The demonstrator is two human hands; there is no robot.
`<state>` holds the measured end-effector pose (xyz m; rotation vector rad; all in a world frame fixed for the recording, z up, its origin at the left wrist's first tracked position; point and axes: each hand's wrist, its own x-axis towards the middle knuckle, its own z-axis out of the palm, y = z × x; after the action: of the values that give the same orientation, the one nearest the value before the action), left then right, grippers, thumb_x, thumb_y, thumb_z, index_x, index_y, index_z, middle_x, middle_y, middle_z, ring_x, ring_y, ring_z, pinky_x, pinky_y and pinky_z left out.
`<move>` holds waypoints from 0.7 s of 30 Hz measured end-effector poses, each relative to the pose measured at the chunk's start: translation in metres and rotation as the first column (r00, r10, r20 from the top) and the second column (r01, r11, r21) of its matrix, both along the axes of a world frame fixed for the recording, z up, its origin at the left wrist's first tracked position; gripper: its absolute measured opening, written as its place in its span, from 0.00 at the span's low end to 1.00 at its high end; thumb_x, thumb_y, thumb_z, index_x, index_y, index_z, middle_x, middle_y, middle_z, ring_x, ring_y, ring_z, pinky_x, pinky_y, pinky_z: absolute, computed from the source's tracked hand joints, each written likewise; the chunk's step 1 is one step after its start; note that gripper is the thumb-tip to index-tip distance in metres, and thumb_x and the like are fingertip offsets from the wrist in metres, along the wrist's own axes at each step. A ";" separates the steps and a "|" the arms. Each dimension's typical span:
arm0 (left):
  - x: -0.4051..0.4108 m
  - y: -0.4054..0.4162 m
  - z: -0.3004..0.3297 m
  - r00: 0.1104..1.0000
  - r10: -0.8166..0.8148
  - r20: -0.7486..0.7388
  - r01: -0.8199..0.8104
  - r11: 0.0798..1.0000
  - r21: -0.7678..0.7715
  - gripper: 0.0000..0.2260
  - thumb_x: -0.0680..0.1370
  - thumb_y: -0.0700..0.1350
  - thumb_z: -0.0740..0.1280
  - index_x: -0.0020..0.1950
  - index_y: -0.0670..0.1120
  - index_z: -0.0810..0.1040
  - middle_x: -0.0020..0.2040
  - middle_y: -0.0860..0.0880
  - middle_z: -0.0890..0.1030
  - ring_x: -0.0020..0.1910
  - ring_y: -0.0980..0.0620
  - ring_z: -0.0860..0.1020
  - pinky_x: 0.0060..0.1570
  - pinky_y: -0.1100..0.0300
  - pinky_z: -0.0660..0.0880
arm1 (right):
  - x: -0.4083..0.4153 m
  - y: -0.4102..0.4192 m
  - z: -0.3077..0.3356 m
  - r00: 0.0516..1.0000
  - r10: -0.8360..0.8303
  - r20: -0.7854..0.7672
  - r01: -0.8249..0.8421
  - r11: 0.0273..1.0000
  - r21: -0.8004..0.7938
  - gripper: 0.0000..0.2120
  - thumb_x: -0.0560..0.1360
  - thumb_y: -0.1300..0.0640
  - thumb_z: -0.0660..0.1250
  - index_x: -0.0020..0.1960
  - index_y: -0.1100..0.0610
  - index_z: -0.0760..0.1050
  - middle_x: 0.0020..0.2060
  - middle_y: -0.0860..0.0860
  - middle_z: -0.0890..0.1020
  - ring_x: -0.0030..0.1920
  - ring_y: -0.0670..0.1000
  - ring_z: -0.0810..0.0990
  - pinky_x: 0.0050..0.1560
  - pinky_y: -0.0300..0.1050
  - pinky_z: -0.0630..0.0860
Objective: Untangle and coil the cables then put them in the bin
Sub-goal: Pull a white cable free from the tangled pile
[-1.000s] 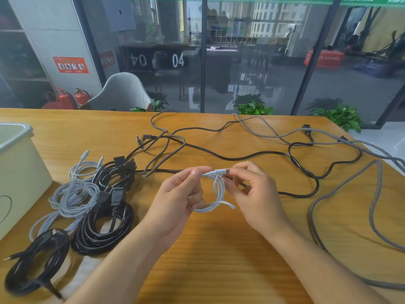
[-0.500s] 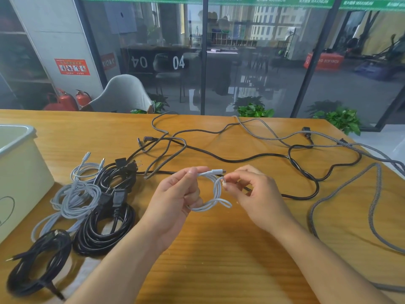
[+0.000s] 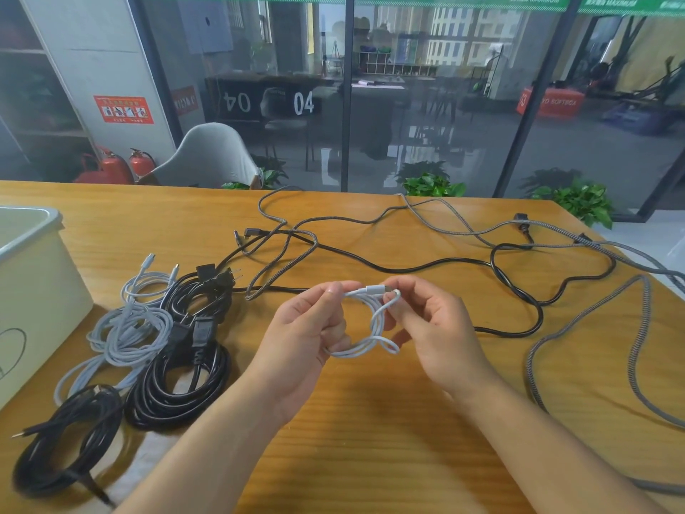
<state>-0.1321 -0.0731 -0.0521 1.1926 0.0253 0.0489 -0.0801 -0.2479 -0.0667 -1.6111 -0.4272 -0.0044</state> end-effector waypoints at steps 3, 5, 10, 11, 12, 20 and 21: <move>0.000 0.002 0.001 0.999 0.028 0.017 -0.028 1.000 -0.003 0.13 0.84 0.46 0.63 0.57 0.43 0.86 0.36 0.48 0.58 0.35 0.50 0.56 0.33 0.61 0.66 | -0.003 0.001 0.003 0.999 -0.034 0.011 0.034 0.998 0.045 0.07 0.83 0.61 0.66 0.54 0.53 0.83 0.42 0.51 0.84 0.40 0.49 0.80 0.36 0.46 0.81; 0.001 0.003 0.001 0.999 0.040 0.023 -0.040 0.999 -0.005 0.13 0.84 0.46 0.63 0.56 0.44 0.87 0.36 0.48 0.59 0.34 0.51 0.58 0.32 0.61 0.66 | -0.004 0.001 0.005 0.999 -0.028 -0.017 0.029 0.996 0.080 0.07 0.83 0.62 0.66 0.54 0.54 0.82 0.41 0.50 0.84 0.39 0.49 0.80 0.35 0.46 0.80; 0.002 0.003 0.002 0.998 0.054 0.033 -0.053 0.998 -0.023 0.13 0.84 0.46 0.63 0.54 0.45 0.88 0.35 0.50 0.60 0.33 0.52 0.58 0.32 0.60 0.65 | -0.007 0.001 0.006 0.999 -0.043 0.013 0.041 0.991 0.131 0.07 0.82 0.63 0.67 0.53 0.56 0.83 0.41 0.53 0.85 0.38 0.50 0.80 0.33 0.46 0.79; 0.002 0.003 0.002 0.998 0.058 0.034 -0.057 0.998 -0.025 0.13 0.84 0.46 0.63 0.54 0.45 0.88 0.35 0.50 0.60 0.32 0.52 0.58 0.32 0.60 0.65 | -0.008 0.001 0.006 0.997 -0.066 0.050 0.059 0.990 0.128 0.07 0.82 0.64 0.67 0.52 0.56 0.83 0.41 0.53 0.85 0.39 0.52 0.80 0.33 0.46 0.79; 0.002 0.003 0.003 0.998 0.061 0.034 -0.060 0.998 -0.025 0.13 0.84 0.46 0.63 0.54 0.45 0.88 0.35 0.50 0.60 0.32 0.52 0.59 0.32 0.60 0.66 | -0.009 0.000 0.005 0.992 -0.092 0.088 0.081 0.990 0.119 0.07 0.82 0.64 0.68 0.51 0.55 0.83 0.40 0.53 0.85 0.39 0.53 0.81 0.32 0.45 0.79; 0.000 0.003 0.004 0.998 0.052 0.040 -0.052 0.999 -0.017 0.13 0.84 0.47 0.63 0.55 0.46 0.87 0.35 0.50 0.60 0.32 0.53 0.59 0.32 0.61 0.67 | -0.016 0.002 0.007 0.948 -0.194 0.253 0.168 0.978 0.121 0.07 0.78 0.60 0.69 0.48 0.50 0.83 0.38 0.54 0.84 0.36 0.53 0.81 0.31 0.43 0.80; 0.000 0.003 0.004 0.998 0.053 0.041 -0.053 0.999 -0.013 0.13 0.83 0.47 0.63 0.54 0.46 0.87 0.35 0.50 0.60 0.32 0.53 0.59 0.32 0.61 0.67 | -0.017 0.002 0.008 0.947 -0.194 0.255 0.166 0.978 0.127 0.07 0.79 0.61 0.69 0.49 0.50 0.83 0.38 0.54 0.83 0.36 0.53 0.81 0.31 0.43 0.80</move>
<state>-0.1317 -0.0699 -0.0483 1.1783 0.0209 0.1201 -0.0966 -0.2455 -0.0591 -1.5458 -0.4768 -0.3808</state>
